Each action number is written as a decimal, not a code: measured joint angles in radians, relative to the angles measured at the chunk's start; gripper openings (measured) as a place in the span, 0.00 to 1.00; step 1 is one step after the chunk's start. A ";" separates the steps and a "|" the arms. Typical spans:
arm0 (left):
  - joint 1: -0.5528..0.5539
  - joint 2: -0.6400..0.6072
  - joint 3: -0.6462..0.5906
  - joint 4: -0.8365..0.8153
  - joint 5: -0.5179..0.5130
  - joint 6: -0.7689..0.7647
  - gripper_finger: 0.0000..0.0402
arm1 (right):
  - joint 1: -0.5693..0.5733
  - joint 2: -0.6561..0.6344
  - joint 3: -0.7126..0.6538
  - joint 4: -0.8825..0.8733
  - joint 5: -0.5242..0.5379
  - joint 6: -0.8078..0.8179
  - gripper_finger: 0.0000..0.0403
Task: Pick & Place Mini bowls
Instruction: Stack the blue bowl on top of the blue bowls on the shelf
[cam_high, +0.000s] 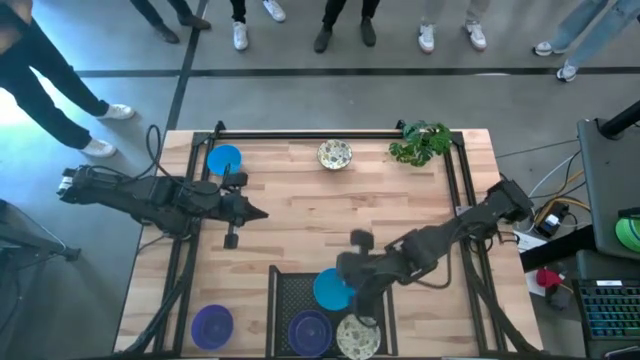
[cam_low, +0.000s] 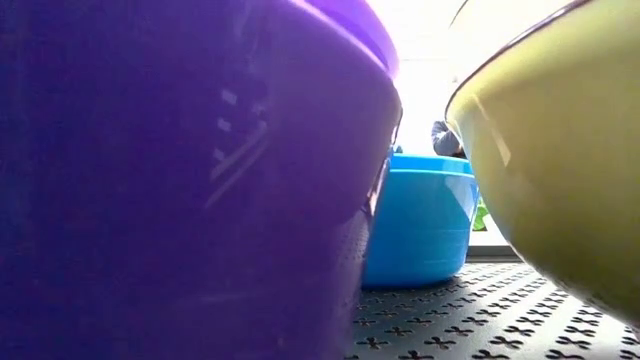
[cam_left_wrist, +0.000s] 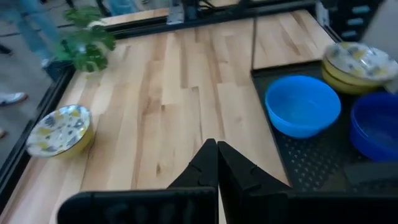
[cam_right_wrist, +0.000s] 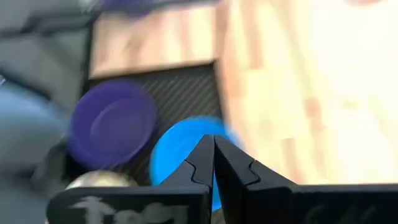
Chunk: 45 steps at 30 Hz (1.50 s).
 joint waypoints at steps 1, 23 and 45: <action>0.000 -0.001 0.007 -0.008 -0.015 -0.025 0.00 | -0.006 -0.009 0.000 0.001 0.048 0.015 0.02; 0.206 0.003 0.148 -0.447 -0.398 -0.327 0.00 | -0.251 -0.078 -0.001 -0.006 0.284 0.084 0.02; 0.866 0.251 0.147 -0.443 -0.122 -0.111 0.00 | -0.282 -0.078 -0.002 -0.005 0.283 0.060 0.02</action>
